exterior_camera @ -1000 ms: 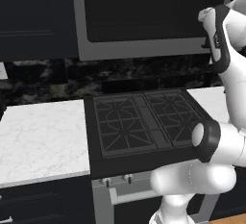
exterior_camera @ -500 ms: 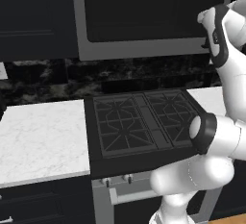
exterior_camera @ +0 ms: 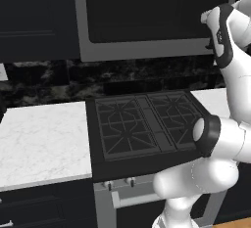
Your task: Open the microwave, place the bowl with waffle inside the microwave, then close the microwave door and turn it on.
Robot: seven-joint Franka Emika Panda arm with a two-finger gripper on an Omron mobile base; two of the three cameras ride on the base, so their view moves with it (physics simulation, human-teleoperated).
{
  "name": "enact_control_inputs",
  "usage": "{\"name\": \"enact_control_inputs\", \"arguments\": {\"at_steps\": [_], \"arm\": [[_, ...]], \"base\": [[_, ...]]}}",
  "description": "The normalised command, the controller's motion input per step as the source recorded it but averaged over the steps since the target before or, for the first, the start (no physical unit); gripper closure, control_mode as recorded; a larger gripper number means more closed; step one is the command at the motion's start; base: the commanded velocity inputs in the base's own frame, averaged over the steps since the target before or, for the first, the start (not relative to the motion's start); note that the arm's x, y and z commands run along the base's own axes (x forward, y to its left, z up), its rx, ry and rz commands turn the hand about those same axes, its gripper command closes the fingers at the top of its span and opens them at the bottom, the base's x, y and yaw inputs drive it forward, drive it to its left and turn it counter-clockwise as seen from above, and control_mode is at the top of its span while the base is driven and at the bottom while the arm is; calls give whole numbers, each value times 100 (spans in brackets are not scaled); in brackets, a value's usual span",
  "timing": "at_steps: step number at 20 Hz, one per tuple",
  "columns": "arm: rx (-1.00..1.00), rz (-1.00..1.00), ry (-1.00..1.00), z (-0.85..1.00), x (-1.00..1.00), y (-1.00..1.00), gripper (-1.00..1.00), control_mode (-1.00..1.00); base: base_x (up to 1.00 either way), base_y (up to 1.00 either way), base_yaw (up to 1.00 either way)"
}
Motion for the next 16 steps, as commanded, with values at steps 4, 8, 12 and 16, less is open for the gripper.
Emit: {"name": "enact_control_inputs", "arguments": {"at_steps": [4, 8, 12, 16], "arm": [[0, 0, 0, 0, 0, 0, 100, -100], [0, 2, -15, 2, -75, 3, 100, -100], [1, 5, -18, 20, -100, 10, 100, -100], [0, 2, -13, 39, -100, 27, 100, -100]], "base": [[0, 0, 0], [0, 0, 0], [0, 0, 0], [0, 0, 0]]}}
